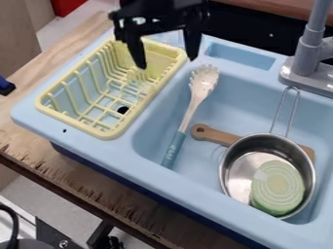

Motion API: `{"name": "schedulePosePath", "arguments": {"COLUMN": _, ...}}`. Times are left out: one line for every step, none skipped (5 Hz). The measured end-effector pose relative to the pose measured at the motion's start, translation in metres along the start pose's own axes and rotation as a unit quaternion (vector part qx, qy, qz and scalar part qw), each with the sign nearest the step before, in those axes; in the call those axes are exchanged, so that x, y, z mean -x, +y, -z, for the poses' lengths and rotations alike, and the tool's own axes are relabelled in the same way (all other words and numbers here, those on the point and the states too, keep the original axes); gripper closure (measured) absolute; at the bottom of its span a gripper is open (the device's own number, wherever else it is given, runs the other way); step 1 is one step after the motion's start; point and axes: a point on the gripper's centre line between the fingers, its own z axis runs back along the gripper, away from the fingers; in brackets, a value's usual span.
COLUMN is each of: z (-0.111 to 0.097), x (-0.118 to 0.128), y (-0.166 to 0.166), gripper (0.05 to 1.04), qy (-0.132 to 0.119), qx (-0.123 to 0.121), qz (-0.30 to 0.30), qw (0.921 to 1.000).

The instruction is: Move the silver metallic bowl inside the sink

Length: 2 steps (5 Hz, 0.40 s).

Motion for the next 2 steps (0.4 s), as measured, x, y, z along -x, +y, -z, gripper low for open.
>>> {"name": "schedulePosePath", "arguments": {"z": 0.004, "x": -0.011, "y": -0.011, "gripper": 0.084, "qy": 0.003, "qx": 0.011, "qz": 0.009, "qw": 0.9999}}
{"name": "schedulePosePath", "arguments": {"z": 0.009, "x": -0.021, "y": -0.030, "gripper": 0.084, "qy": 0.007, "qx": 0.020, "qz": -0.008, "qw": 0.9997}}
